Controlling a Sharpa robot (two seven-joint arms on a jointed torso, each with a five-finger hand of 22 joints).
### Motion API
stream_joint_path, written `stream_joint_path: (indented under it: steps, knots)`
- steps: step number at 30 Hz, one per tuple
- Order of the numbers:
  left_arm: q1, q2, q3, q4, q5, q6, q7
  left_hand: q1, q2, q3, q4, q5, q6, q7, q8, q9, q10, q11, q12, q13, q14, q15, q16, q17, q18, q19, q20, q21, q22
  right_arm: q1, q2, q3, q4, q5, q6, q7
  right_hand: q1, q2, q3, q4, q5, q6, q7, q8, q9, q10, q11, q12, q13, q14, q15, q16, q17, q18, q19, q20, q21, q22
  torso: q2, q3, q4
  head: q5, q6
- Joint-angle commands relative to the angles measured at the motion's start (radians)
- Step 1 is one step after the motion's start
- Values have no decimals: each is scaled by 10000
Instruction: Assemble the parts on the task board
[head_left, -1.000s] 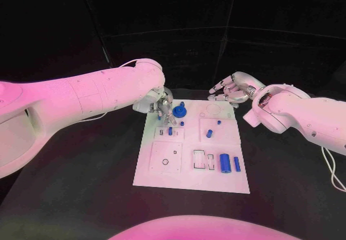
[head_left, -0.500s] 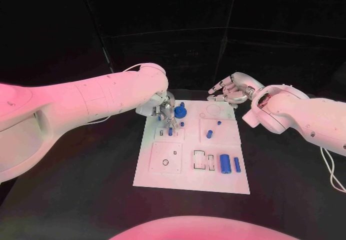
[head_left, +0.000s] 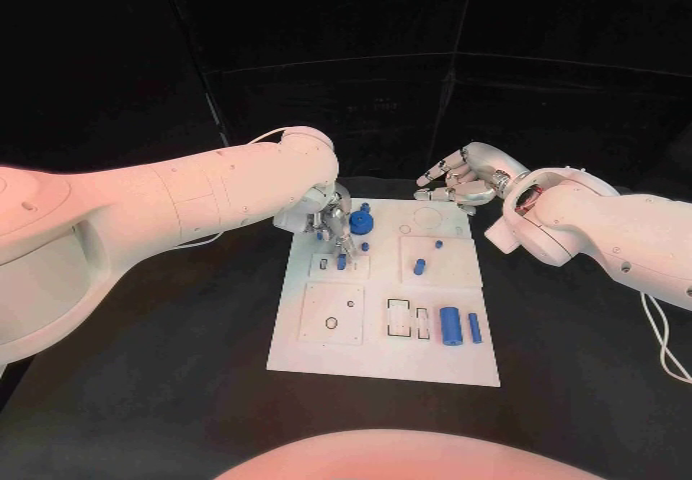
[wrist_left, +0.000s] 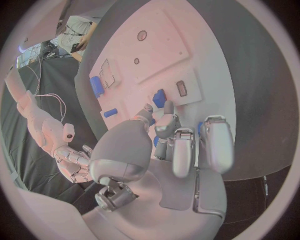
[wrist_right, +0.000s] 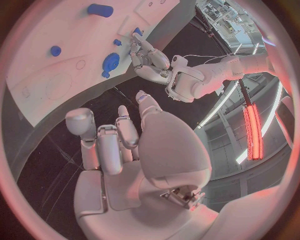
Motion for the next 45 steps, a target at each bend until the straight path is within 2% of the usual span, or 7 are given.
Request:
stream_joint_path:
  steps: [1, 10, 32, 35, 39, 45]
  knots:
    - [7, -1, 3, -16, 6, 149, -104, 94, 84, 53, -121, 40, 53, 4, 13, 17, -35, 23, 60, 2, 1022, -57, 31, 2633, -107, 382, -67, 11, -9, 17, 15, 5, -1, -17, -63, 49, 13, 57, -14, 11, 69, -39, -31, 46, -13, -54, 22, -7, 14, 617, -91, -53, 677, 194, -53, 19, -45, -9, 5, -6, 2, 2, -22]
    - [7, -29, 3, -29, 7, 387, -122, 283, 91, 222, -370, 40, 81, -1, -14, 41, -72, 17, 87, 32, 1022, -60, 31, 2633, -106, 366, -65, 26, 16, 17, 22, 5, -14, -17, -43, 46, 13, 57, -14, 11, 69, -39, -31, 46, -13, -54, 22, -7, 14, 617, -91, -53, 677, 194, -53, 19, -45, -9, 4, -8, 3, 8, -63]
    - [6, 41, 3, -44, 143, 521, -139, 353, 129, 318, -468, 40, 128, -19, -18, 53, -62, 4, 124, 76, 1022, -65, 31, 2633, -123, 379, -64, 96, 105, 17, 52, 5, -31, -17, -35, 61, 15, 67, -17, 19, 82, -34, -32, 53, -12, -38, 21, 11, 31, 618, -92, -52, 681, 194, -51, 18, -46, -9, 0, 0, -3, 26, -84]
    - [6, 38, 3, -43, 261, 472, -141, 644, 332, 609, -682, 45, 131, -61, -48, 52, -73, -40, 125, 82, 1022, -90, 31, 2633, -119, 371, -73, 98, 110, 17, 56, 5, -34, -17, -34, 63, 15, 67, -17, 19, 82, -34, -32, 53, -12, -38, 21, 11, 31, 618, -92, -52, 681, 194, -51, 18, -46, -9, -2, 1, 1, 23, -85]
    - [6, 10, 3, -28, 488, 404, -142, 1000, 440, 1007, -1031, 76, 115, -74, -104, 43, -107, -56, 107, 78, 1022, -111, 31, 2633, -114, 360, -85, 96, 113, 17, 57, 5, -37, -17, -33, 66, 15, 67, -17, 19, 82, -34, -32, 53, -12, -38, 21, 11, 31, 618, -92, -52, 681, 194, -51, 18, -46, -9, 0, -6, 4, 14, -93]
    - [6, -40, 3, -7, 843, 331, -142, 1109, 360, 1707, -1540, 128, 165, -44, -202, 30, -148, -26, 70, 59, 1022, -80, 31, 2633, -110, 343, -64, 98, 131, 16, 58, 5, -43, -17, -31, 69, 15, 67, -17, 19, 82, -34, -32, 53, -12, -38, 21, 11, 31, 618, -92, -52, 681, 194, -51, 18, -46, -9, -3, 2, 6, 25, -106]
